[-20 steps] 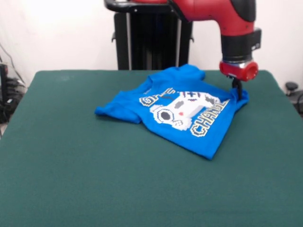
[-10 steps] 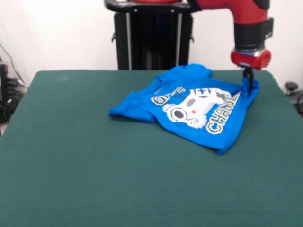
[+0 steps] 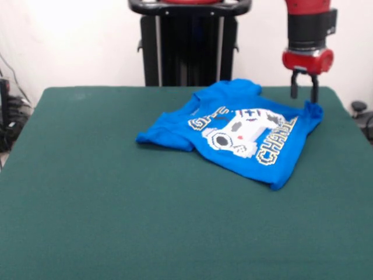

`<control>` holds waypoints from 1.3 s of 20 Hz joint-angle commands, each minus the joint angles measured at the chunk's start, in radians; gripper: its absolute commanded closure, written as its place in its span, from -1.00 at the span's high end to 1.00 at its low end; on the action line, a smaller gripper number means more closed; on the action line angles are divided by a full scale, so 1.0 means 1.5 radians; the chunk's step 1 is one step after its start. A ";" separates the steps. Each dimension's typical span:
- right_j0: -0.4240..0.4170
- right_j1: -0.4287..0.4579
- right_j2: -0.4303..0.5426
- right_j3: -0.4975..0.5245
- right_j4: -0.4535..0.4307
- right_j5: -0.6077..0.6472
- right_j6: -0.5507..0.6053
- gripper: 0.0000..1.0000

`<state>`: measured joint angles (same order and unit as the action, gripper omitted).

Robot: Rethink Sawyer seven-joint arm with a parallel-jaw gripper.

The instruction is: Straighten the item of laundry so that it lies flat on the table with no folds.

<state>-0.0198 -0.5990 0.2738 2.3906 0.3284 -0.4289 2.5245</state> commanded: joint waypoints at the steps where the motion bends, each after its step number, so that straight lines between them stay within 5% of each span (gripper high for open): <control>1: -0.031 -0.009 -0.011 -0.012 0.009 0.060 0.103 1.00; 8: -0.061 -0.059 -0.061 -0.016 -0.003 0.101 0.042 1.00; 18: -0.134 -0.017 -0.134 -0.130 -0.092 0.104 -0.050 1.00; 26: -0.117 0.004 -0.191 -0.179 -0.131 0.114 -0.058 1.00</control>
<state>-0.2282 -0.6629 0.0395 2.2762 0.1649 -0.3573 2.5245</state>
